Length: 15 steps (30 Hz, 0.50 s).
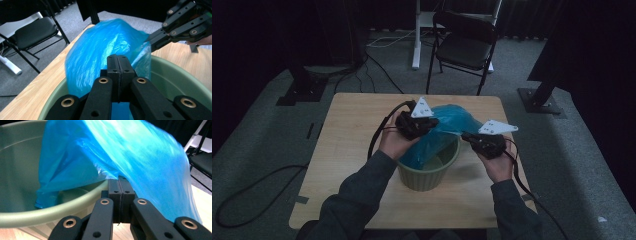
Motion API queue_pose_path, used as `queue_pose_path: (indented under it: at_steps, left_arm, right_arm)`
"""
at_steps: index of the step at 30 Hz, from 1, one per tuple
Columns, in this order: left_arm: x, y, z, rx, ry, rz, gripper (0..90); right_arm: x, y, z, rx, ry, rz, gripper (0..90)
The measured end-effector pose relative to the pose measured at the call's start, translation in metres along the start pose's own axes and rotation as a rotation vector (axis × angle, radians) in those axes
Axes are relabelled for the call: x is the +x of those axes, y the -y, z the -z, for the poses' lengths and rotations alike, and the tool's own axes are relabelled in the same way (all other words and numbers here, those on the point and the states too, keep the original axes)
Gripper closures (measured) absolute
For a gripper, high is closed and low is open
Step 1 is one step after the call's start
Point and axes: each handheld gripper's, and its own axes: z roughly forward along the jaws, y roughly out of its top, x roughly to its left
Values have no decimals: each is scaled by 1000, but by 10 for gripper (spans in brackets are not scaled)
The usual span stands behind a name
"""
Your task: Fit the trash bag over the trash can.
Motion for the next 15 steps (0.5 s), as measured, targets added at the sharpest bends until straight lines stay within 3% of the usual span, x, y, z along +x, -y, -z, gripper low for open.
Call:
queue_pose_path:
  at_steps: [15]
  left_arm:
    - [42,44,35,-55,-49,177,896]
  right_arm:
    - [-6,8,6,9,14,-18,900]
